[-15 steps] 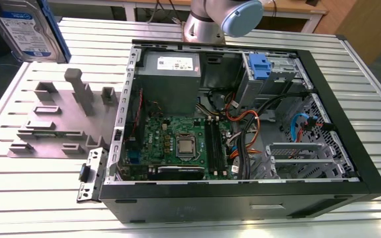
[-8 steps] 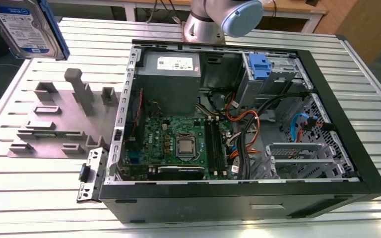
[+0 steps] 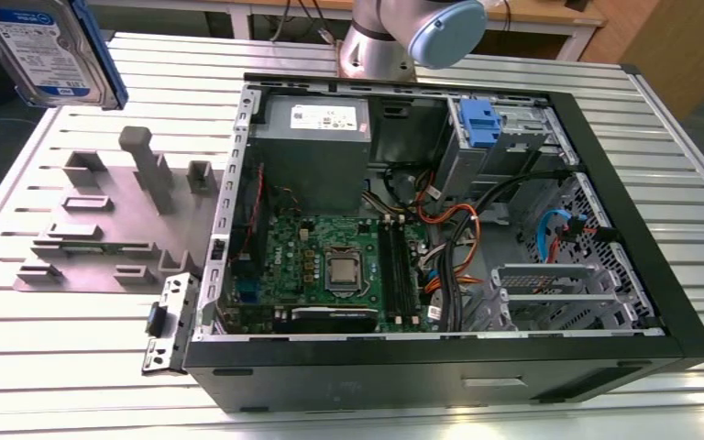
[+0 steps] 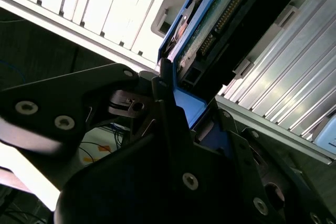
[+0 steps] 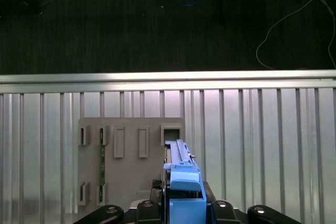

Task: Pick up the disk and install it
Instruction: 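Pick up the disk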

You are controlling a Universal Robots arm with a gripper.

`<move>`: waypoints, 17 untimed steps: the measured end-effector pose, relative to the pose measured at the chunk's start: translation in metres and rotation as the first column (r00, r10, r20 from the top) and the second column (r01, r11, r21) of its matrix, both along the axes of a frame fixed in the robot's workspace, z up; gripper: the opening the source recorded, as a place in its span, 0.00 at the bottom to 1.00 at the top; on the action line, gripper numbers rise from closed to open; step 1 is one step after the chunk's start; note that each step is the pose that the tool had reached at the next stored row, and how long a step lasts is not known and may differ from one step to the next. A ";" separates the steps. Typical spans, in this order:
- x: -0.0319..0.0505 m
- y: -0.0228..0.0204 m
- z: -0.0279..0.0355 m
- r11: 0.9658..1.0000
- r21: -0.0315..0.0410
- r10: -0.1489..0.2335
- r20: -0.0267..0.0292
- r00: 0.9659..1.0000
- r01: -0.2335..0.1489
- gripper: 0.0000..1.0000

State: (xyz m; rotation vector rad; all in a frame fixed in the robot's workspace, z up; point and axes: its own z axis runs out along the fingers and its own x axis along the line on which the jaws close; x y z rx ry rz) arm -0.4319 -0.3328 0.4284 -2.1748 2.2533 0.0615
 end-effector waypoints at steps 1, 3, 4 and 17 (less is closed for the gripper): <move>0.0000 0.0000 0.0000 1.000 0.000 0.000 0.000 1.000 0.000 0.36; 0.0000 0.0000 0.0000 1.000 0.000 0.000 0.000 1.000 0.000 0.36; 0.0000 0.0000 0.0000 1.000 0.000 0.000 0.000 1.000 0.000 0.36; 0.0000 0.0000 0.0101 0.999 0.000 0.041 0.000 0.999 -0.041 0.36</move>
